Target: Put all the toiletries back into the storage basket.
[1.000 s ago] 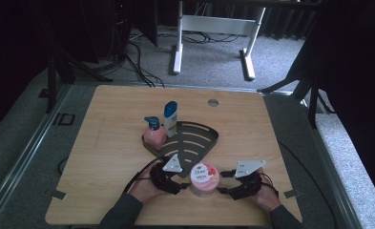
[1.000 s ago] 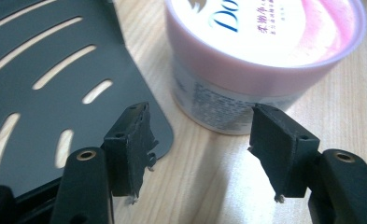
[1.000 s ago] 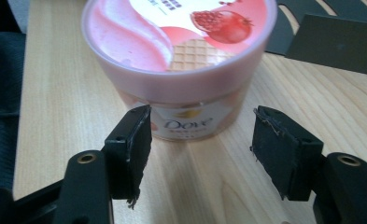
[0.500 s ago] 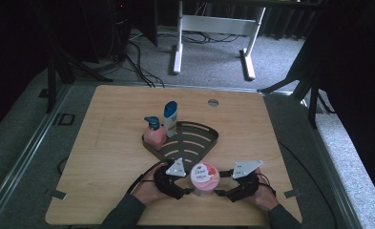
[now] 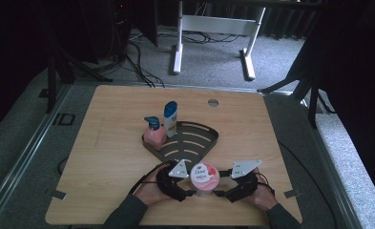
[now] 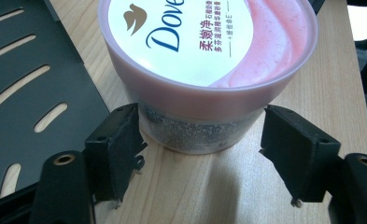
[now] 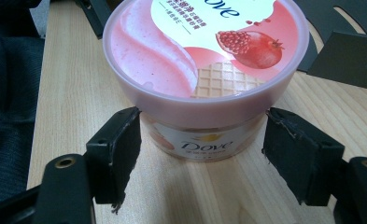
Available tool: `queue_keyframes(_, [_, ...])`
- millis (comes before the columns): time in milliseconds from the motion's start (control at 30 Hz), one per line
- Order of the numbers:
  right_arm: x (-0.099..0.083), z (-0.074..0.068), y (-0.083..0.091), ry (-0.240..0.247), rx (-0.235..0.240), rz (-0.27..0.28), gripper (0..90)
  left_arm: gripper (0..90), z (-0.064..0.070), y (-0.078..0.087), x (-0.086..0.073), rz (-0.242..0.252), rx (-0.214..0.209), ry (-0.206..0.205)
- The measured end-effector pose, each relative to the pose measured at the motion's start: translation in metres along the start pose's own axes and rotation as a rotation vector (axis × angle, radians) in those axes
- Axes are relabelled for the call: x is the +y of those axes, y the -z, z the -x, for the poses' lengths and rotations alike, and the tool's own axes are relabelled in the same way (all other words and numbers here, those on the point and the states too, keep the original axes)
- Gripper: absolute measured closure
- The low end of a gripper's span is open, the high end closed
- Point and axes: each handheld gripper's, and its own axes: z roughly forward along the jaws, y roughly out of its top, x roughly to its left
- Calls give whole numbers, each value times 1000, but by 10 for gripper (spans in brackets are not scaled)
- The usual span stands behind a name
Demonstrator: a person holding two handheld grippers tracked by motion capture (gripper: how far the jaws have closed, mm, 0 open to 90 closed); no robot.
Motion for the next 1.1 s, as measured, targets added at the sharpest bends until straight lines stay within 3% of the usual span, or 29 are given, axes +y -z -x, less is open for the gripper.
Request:
queue_keyframes(167, [1, 1, -1, 4, 3, -1, 256, 251, 1, 1, 1, 20, 3, 6])
queue_keyframes(300, [2, 0, -1, 13, -2, -4, 248, 243, 4, 1, 3, 23, 28, -18])
queue_keyframes(1100, [7, -5, -3, 53, -39, -21, 207, 192, 9, -3, 7, -3, 67, -50])
